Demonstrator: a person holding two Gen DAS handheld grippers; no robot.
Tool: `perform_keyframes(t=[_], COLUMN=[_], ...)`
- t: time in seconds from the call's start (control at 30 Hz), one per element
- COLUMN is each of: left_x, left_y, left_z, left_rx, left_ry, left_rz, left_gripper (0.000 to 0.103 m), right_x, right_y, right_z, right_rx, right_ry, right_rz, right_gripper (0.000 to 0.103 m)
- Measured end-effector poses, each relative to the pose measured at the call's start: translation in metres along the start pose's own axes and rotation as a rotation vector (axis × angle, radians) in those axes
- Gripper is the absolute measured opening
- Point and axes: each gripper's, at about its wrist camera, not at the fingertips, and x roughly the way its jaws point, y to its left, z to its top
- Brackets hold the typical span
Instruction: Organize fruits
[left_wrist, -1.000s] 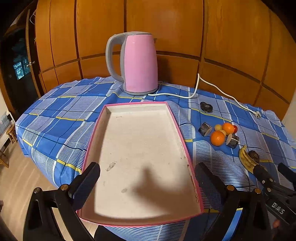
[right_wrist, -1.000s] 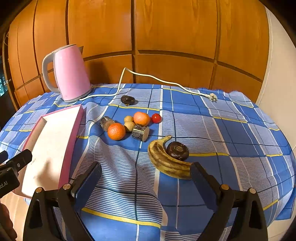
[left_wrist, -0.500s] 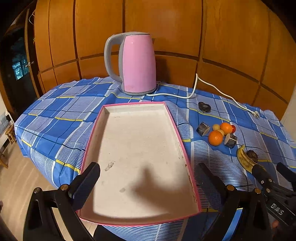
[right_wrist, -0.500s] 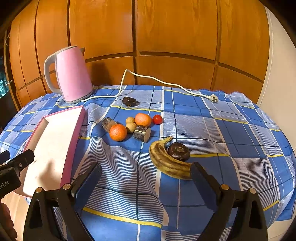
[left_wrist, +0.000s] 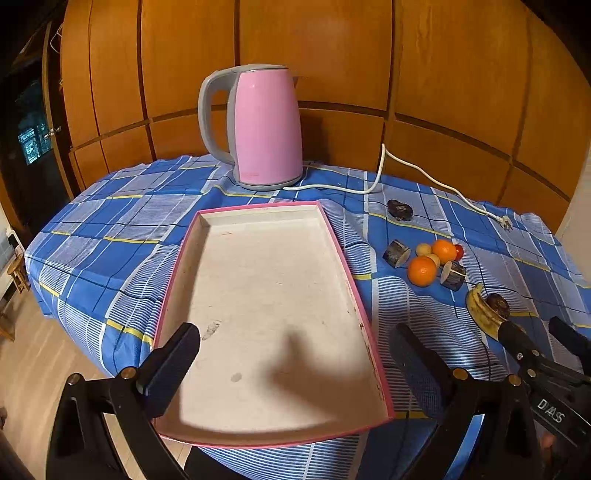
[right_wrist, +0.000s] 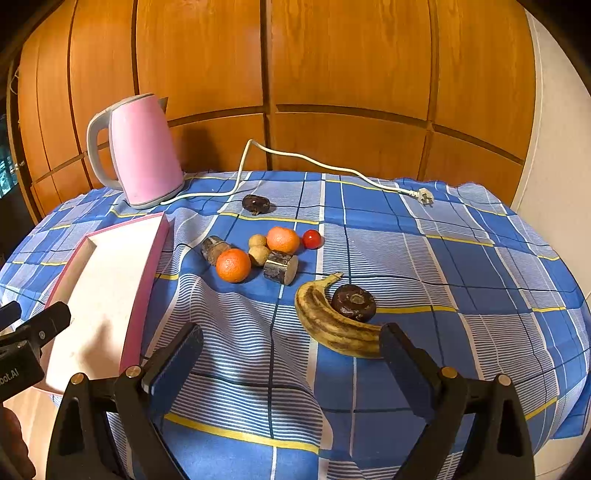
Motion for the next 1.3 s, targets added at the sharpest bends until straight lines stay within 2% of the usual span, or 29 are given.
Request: perform_keyframes(t=[0.3,0.47,0.63,0.77,0.8,0.9,1.0,1.13,1.3], left_x=[0.004,0.006,0.011,0.022,0.024,0.037,0.058,0.087,0.129], left_y=[-0.001,-0.001,-0.01,-0.016,-0.016,-0.025,-0.04,-0.063,-0.096], left_z=[-0.001,-0.001,0.002,0.017,0.023,0.044,0.07,0.1,0.132], left_rx=[-0.007,-0.025,0.018,0.057,0.063,0.088,0.124,0.134,0.147], left_ry=[0.013,0.029,0.051,0.087,0.091,0.113,0.155,0.186,0.218], left_rz=[-0.036,-0.096,-0.14,-0.188,-0.2,-0.25,-0.295,-0.328,-0.325], left_gripper=[0.103,0.103,0.103,0.102,0.099,0.076,0.061,0.059,0.061], right_x=[0.002,0.002,0.004,0.007,0.006,0.004,0.006,0.008,0.01], right_y=[-0.001,-0.003,-0.009,-0.02,-0.023,-0.032,-0.039,-0.046,-0.055], right_z=[0.0,-0.001,0.001,0.004,0.005,0.006,0.006,0.007,0.009], right_rx=[0.0,0.005,0.016,0.026,0.031,0.041,0.052,0.059,0.069], right_ry=[-0.001,0.001,0.0,0.01,0.005,-0.007,-0.007,-0.006,-0.006], right_rz=[0.001,0.0,0.0,-0.007,-0.011,-0.022,-0.024,-0.018,-0.009], right_gripper=[0.098,0.098,0.098,0.098,0.098,0.098,0.098,0.098,0.098])
